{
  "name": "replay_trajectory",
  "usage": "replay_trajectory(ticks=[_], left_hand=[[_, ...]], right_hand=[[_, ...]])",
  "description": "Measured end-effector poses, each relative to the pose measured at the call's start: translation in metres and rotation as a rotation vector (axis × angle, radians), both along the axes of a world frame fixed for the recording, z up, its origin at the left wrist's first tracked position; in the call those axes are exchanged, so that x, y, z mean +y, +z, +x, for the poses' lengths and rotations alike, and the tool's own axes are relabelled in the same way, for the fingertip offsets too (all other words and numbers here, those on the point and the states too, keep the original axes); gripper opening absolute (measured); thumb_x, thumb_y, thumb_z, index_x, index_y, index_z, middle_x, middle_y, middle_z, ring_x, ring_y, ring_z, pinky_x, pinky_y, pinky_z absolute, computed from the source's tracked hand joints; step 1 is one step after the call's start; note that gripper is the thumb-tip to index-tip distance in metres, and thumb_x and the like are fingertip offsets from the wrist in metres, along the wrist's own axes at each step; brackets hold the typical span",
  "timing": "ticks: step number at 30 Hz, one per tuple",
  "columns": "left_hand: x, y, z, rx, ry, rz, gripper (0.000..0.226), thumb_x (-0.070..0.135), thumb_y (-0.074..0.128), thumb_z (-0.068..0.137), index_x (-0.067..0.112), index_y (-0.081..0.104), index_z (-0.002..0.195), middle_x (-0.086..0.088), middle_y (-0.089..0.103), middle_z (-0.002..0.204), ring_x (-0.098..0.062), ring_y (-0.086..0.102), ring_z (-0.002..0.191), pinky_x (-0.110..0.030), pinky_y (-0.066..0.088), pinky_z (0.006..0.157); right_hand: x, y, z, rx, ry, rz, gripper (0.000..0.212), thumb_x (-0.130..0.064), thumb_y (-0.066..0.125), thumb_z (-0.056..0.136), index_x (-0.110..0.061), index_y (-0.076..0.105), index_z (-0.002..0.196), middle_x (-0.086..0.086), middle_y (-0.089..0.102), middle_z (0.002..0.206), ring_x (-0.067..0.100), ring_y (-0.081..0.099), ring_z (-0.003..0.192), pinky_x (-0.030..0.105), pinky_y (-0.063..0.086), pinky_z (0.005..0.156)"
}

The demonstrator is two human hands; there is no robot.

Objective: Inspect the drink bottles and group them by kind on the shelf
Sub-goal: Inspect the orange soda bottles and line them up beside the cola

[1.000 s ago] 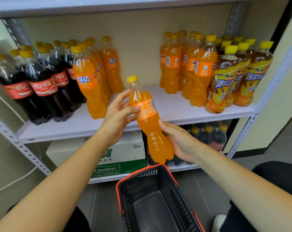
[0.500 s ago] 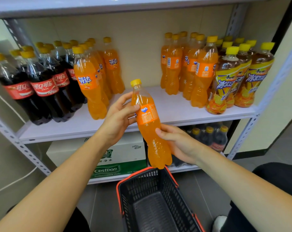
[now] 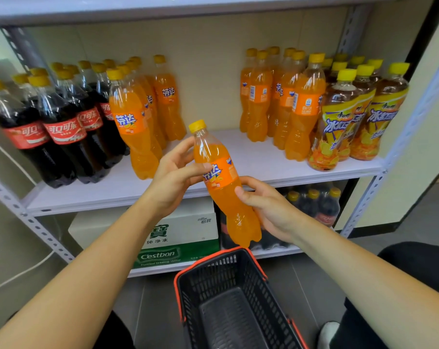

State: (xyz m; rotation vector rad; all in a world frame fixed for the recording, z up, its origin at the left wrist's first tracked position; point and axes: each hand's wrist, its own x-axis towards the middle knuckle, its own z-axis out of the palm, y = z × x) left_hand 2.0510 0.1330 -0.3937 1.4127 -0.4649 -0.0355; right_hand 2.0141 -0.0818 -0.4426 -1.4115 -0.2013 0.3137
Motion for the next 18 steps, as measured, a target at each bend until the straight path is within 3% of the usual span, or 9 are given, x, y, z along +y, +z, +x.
replay_trajectory(ticks=[4,8,10,14,18], left_hand=[[-0.005,0.0,-0.004,-0.044,0.104,0.009,0.066,0.011,0.079,0.076,0.01,0.054,0.138,-0.011,0.069,0.124,-0.027,0.072,0.106,-0.037,0.06,0.08],[-0.012,-0.001,-0.01,-0.105,0.18,0.062,0.07,0.015,0.087,0.07,0.013,0.055,0.133,-0.009,0.069,0.123,-0.028,0.071,0.106,-0.038,0.061,0.08],[-0.016,-0.002,-0.014,-0.184,0.187,0.125,0.067,0.016,0.09,0.069,0.019,0.058,0.129,-0.004,0.071,0.119,-0.021,0.071,0.103,-0.032,0.06,0.077],[-0.022,0.0,-0.024,-0.286,0.116,0.204,0.065,0.011,0.089,0.071,0.02,0.058,0.127,0.004,0.068,0.116,-0.016,0.069,0.104,-0.026,0.057,0.073],[-0.019,0.012,-0.034,-0.402,0.091,0.192,0.049,0.021,0.082,0.08,0.026,0.062,0.125,0.006,0.07,0.11,-0.018,0.068,0.106,-0.028,0.056,0.082]], right_hand=[[0.003,0.003,-0.001,-0.085,-0.032,-0.03,0.056,-0.034,0.078,0.084,-0.026,0.058,0.136,0.015,0.068,0.127,0.028,0.068,0.114,0.044,0.057,0.098],[0.007,0.006,-0.002,-0.293,-0.14,-0.235,0.069,-0.039,0.089,0.07,-0.051,0.049,0.126,0.001,0.071,0.114,0.012,0.072,0.1,0.028,0.06,0.083],[0.008,0.004,-0.001,-0.377,-0.176,-0.258,0.071,-0.032,0.091,0.072,-0.05,0.049,0.127,-0.002,0.07,0.113,0.011,0.073,0.097,0.025,0.06,0.08],[0.003,0.002,-0.002,-0.467,-0.208,-0.273,0.078,-0.021,0.092,0.074,-0.031,0.05,0.139,0.003,0.068,0.118,0.019,0.072,0.102,0.043,0.061,0.088],[-0.007,-0.003,-0.008,-0.521,-0.203,-0.337,0.076,-0.015,0.091,0.075,-0.04,0.049,0.134,-0.005,0.062,0.126,0.013,0.064,0.114,0.028,0.057,0.093]])
